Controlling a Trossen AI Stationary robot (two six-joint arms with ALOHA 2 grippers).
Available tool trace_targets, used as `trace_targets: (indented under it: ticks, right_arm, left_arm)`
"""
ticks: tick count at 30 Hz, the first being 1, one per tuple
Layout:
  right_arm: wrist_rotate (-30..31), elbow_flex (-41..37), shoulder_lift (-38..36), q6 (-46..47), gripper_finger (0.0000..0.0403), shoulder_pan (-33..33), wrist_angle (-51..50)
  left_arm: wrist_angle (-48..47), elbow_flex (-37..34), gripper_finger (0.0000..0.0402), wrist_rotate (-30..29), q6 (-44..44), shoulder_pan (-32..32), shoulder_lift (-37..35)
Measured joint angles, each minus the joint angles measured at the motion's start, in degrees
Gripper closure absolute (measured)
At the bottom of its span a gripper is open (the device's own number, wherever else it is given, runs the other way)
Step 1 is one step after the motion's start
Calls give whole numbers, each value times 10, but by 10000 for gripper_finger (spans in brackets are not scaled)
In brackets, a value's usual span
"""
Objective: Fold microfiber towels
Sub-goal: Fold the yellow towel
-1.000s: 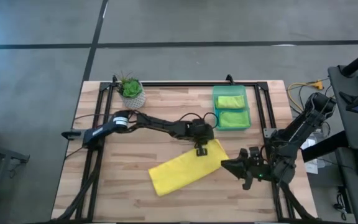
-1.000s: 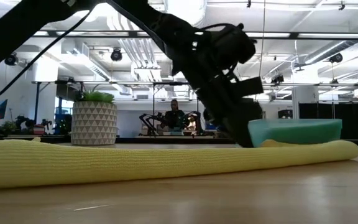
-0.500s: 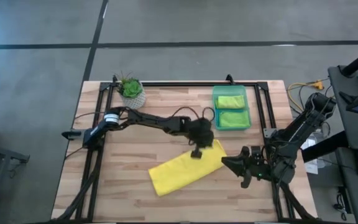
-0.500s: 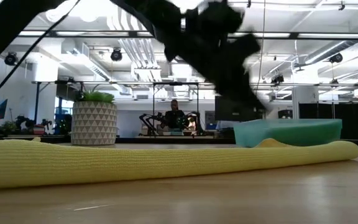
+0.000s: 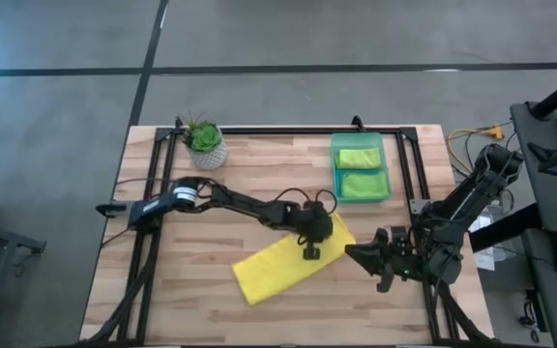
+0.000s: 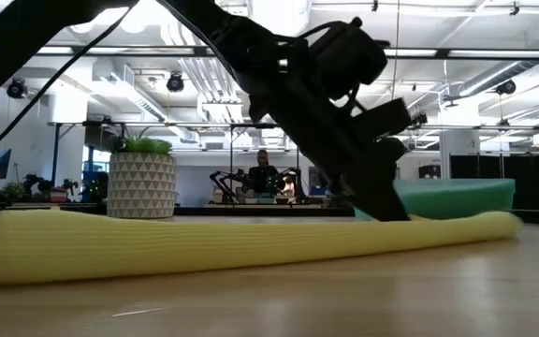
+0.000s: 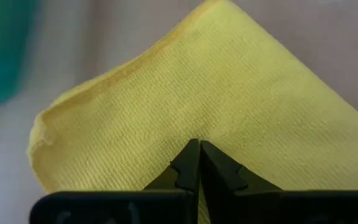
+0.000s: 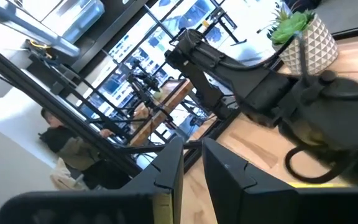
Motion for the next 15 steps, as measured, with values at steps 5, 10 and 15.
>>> trace_targets:
  ticks: [5,10,15]
  right_arm:
    - [1,4,0,-20,346,0,-1]
    - [2,4,0,-22,346,0,-19]
    - [6,4,0,-26,346,-3,-42]
  left_arm:
    - [-93,-3,401,-85,-84,22,-8]
    - [-239,-7,401,-139,-186,34,-19]
    - [-346,-28,401,-184,-229,31,-40]
